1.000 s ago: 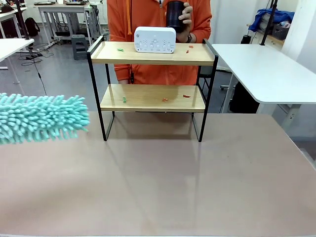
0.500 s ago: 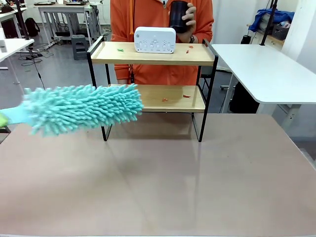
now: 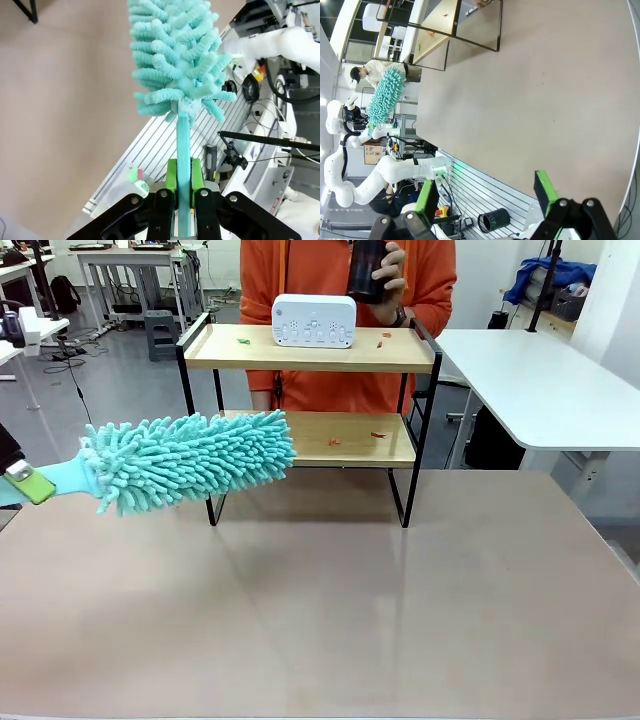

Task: Clean the shelf.
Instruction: Clean the specific tier of the Shelf with the Duster once objects are removed.

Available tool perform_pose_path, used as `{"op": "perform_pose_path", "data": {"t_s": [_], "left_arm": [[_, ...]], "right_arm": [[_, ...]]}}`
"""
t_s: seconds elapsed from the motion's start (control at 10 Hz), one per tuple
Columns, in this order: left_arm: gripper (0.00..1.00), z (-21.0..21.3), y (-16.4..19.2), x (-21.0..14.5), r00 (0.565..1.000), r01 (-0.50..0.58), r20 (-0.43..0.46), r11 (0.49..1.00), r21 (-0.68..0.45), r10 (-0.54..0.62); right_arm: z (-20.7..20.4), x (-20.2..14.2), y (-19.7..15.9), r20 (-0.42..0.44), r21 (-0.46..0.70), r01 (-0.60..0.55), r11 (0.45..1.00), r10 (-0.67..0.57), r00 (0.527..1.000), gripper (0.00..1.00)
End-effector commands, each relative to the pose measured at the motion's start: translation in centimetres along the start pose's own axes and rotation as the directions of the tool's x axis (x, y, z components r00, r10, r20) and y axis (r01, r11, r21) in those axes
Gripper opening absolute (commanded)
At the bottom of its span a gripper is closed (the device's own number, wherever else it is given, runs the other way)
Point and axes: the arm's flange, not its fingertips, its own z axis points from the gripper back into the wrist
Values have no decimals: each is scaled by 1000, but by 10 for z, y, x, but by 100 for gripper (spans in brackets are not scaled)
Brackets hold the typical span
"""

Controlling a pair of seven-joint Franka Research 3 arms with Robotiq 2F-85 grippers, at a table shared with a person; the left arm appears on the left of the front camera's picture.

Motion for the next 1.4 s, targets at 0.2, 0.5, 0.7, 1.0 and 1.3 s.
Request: {"op": "perform_pose_path", "data": {"t_s": [0.2,0.5,0.7,1.0,1.3], "left_arm": [[12,-24,-12,17,961,-175,235,979,106,146],[12,-51,-12,50,926,-288,312,933,214,214],[12,-65,-9,67,875,-380,417,884,274,247],[12,-92,-6,91,831,-448,505,819,358,233],[12,-120,-1,110,833,-476,496,773,419,244]], "right_arm": [[0,2,1,19,24,-24,999,24,1000,100],[0,2,1,19,24,-24,999,24,1000,100],[0,2,1,19,24,-24,999,24,1000,100],[0,2,1,19,24,-24,999,24,1000,100],[0,2,1,19,24,-24,999,24,1000,100]]}}
